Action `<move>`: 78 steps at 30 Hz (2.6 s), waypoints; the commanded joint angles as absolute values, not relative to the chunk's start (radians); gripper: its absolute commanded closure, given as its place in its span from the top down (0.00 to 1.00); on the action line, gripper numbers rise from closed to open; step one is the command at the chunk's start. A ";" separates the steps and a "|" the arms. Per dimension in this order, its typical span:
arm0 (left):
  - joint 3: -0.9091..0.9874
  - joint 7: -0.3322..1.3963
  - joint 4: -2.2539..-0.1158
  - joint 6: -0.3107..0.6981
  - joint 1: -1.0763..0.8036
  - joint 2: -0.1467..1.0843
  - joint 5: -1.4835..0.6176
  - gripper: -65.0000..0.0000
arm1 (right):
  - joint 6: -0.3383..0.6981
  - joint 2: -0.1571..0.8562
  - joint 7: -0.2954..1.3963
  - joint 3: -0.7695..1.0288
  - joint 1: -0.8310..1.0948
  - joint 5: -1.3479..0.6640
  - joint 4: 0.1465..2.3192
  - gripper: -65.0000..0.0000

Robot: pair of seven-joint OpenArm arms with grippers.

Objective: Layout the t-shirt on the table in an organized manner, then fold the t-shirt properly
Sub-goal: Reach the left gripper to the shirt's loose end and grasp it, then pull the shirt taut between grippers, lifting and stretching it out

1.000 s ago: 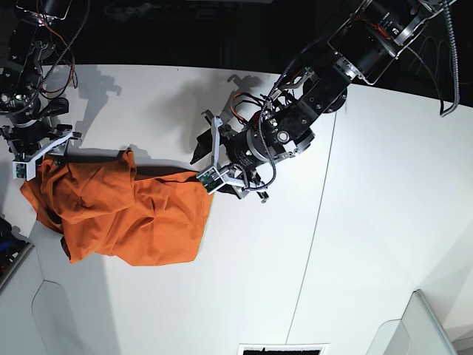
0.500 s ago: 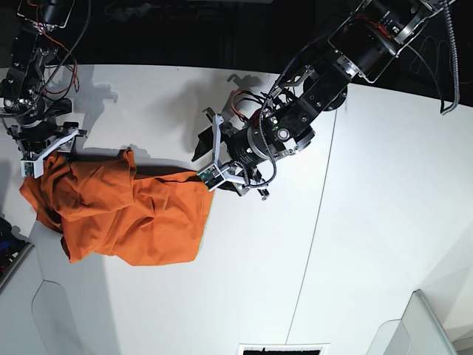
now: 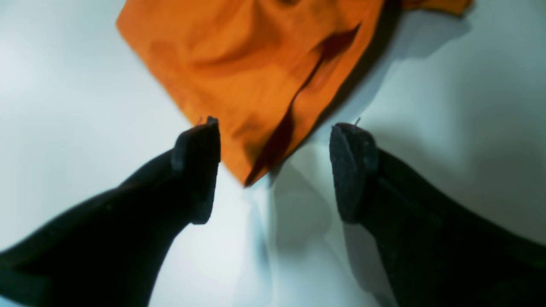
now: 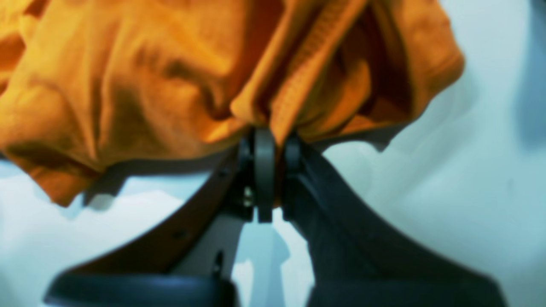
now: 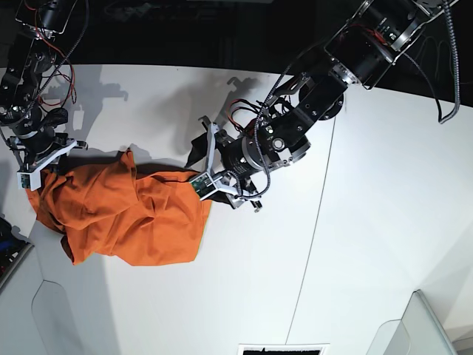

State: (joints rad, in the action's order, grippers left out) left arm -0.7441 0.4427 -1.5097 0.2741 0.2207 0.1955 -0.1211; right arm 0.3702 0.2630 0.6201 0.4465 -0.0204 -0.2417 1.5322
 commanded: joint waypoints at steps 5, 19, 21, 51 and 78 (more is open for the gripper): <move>-0.740 0.360 -1.470 0.242 0.239 0.136 -0.048 0.66 | 0.371 0.271 0.634 0.450 -0.035 -0.253 1.550 0.00; -0.740 0.273 -1.260 0.218 0.304 0.114 -0.006 0.54 | 0.372 0.270 0.633 0.450 -0.005 -0.274 1.552 0.00; -0.740 0.276 -1.260 0.240 0.304 0.115 -0.006 0.23 | 0.372 0.270 0.633 0.450 -0.005 -0.274 1.552 0.00; -0.139 0.612 -1.818 0.356 0.351 0.629 -0.408 0.00 | 0.488 0.485 0.672 0.741 -0.003 -0.609 1.841 0.00; 0.144 0.678 -2.015 0.386 0.174 0.623 -0.523 0.00 | 0.551 0.485 0.736 0.860 -0.006 -0.759 1.901 0.00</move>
State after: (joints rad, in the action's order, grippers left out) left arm 0.1337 0.6994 -2.0026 0.3981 0.1516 0.6098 -0.5266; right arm 0.5472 0.4633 0.7631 0.8509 0.0078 -0.7479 1.8874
